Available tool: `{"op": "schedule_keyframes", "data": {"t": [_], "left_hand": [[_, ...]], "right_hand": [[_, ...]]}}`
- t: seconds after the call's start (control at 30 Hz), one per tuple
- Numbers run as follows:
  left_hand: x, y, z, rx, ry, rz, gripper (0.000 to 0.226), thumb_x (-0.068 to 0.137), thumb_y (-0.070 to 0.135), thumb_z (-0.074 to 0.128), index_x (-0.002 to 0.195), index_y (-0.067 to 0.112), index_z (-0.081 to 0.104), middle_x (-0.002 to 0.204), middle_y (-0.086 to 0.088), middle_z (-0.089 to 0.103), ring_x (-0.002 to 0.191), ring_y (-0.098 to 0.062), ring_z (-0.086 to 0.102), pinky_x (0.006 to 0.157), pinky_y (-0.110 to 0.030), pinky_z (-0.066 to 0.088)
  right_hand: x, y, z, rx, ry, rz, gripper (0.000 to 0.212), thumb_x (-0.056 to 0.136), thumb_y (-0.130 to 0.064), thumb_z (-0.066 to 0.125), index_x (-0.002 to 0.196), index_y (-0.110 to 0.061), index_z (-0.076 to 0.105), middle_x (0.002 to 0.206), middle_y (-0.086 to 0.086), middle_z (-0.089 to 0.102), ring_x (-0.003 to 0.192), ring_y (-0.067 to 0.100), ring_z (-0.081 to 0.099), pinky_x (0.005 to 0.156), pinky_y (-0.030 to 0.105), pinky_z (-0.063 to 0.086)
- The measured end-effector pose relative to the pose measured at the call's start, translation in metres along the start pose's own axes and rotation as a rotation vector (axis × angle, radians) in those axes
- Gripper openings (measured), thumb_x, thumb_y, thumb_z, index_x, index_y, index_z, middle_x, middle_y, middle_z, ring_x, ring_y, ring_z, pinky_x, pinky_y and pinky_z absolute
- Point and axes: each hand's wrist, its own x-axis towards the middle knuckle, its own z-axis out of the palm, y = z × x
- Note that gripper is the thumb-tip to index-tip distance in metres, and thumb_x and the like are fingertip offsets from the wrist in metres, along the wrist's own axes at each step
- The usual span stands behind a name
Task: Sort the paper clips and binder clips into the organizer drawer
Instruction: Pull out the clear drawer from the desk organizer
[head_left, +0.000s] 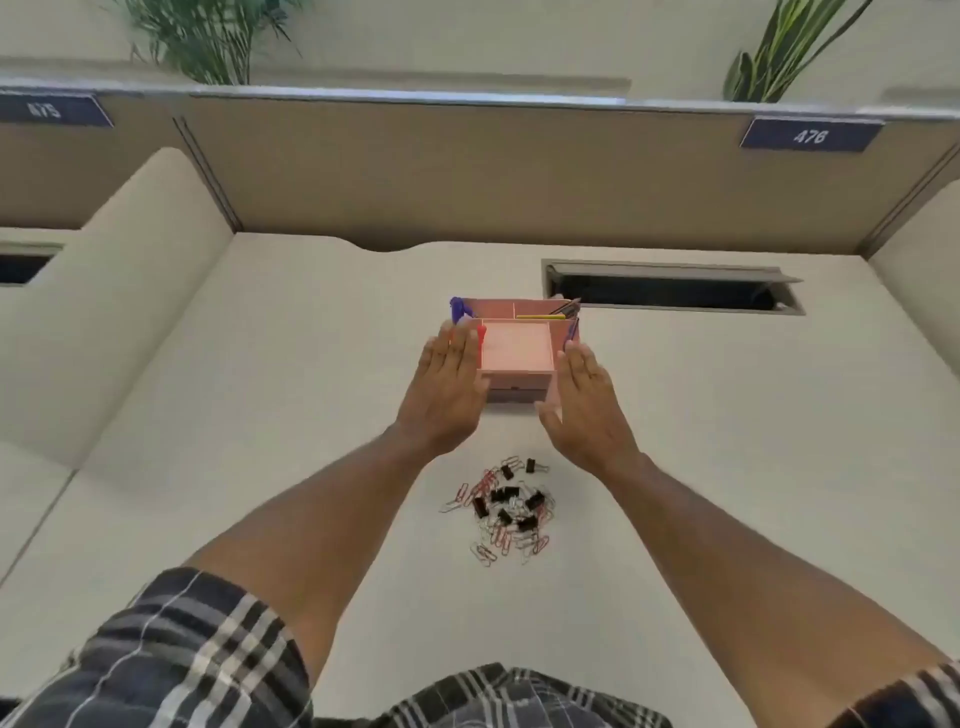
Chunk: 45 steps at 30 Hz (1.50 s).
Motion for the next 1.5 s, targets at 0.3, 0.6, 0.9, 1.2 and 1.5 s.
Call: {"op": "schedule_keyframes", "data": {"t": [0.3,0.6,0.9,1.2,1.5], "left_hand": [[-0.017,0.010,0.030,-0.092,-0.041,-0.028,0.061,0.099,0.012,0.034,0.153,-0.002,0.007,0.162,-0.018,-0.005,0.150,-0.031,-0.008,0.120,-0.051,0.015],[-0.035,0.031,0.042,-0.301,-0.016,-0.190,0.077,0.089,0.001,0.046,0.153,-0.001,0.004,0.162,-0.016,-0.009,0.150,-0.029,-0.012,0.121,-0.051,0.013],[-0.054,0.049,0.051,-0.622,0.035,-0.546,0.059,0.092,0.011,0.046,0.147,0.019,0.029,0.137,-0.007,0.055,0.121,-0.020,0.053,0.096,-0.029,0.043],[-0.030,0.051,0.039,-0.977,0.066,-1.031,0.042,0.092,0.018,0.050,0.133,0.022,0.052,0.098,0.015,0.064,0.099,-0.012,0.063,0.088,-0.031,0.049],[-0.017,0.042,0.032,-1.376,0.109,-1.192,0.026,0.093,0.031,0.059,0.113,0.015,0.064,0.103,-0.004,0.071,0.093,-0.017,0.071,0.086,-0.035,0.057]], "right_hand": [[-0.007,0.007,0.025,0.075,-0.036,0.037,0.078,0.099,-0.043,0.040,0.155,-0.009,-0.003,0.164,0.008,-0.008,0.151,0.020,-0.012,0.124,0.041,0.004],[-0.022,-0.044,0.046,0.697,0.105,0.262,0.047,0.096,-0.023,0.051,0.142,-0.014,0.045,0.144,0.001,0.051,0.132,0.014,0.046,0.112,0.034,0.038],[0.015,-0.064,0.046,1.669,-0.074,0.826,0.045,0.092,-0.003,0.055,0.135,-0.017,0.049,0.109,0.001,0.060,0.086,0.014,0.058,0.067,0.027,0.053],[0.022,-0.076,0.040,2.238,0.011,1.010,0.033,0.091,0.003,0.052,0.119,-0.013,0.056,0.097,0.002,0.061,0.072,0.014,0.056,0.061,0.028,0.045],[-0.017,-0.077,0.040,2.241,-0.068,1.037,0.044,0.089,0.001,0.057,0.131,-0.012,0.054,0.091,0.005,0.060,0.063,0.012,0.058,0.054,0.025,0.046]]}}
